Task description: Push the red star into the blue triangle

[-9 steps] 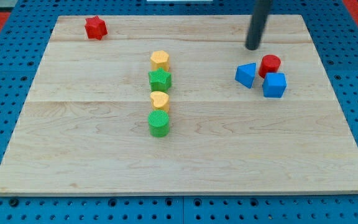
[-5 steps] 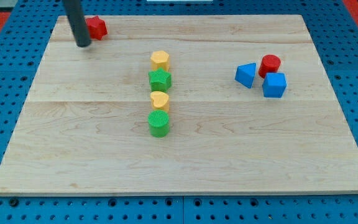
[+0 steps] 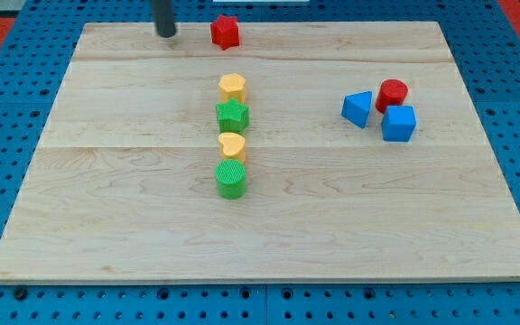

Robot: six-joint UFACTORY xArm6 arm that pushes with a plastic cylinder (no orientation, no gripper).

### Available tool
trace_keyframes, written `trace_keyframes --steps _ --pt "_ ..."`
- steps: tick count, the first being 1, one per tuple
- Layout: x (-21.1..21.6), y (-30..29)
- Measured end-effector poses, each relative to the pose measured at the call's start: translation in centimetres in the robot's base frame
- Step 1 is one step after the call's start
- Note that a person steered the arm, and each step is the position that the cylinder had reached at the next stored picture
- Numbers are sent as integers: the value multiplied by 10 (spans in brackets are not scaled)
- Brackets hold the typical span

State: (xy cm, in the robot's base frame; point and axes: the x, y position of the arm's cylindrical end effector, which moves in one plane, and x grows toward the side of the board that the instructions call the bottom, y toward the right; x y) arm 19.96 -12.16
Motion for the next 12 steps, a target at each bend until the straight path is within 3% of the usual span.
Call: trace_keyframes --steps 2,3,4,5,6,8,10,12 --pt "18 141" --pt "21 174" --pt "57 202" --pt "66 229" --pt "44 242" --pt "99 246" --pt "96 216" --pt "118 250"
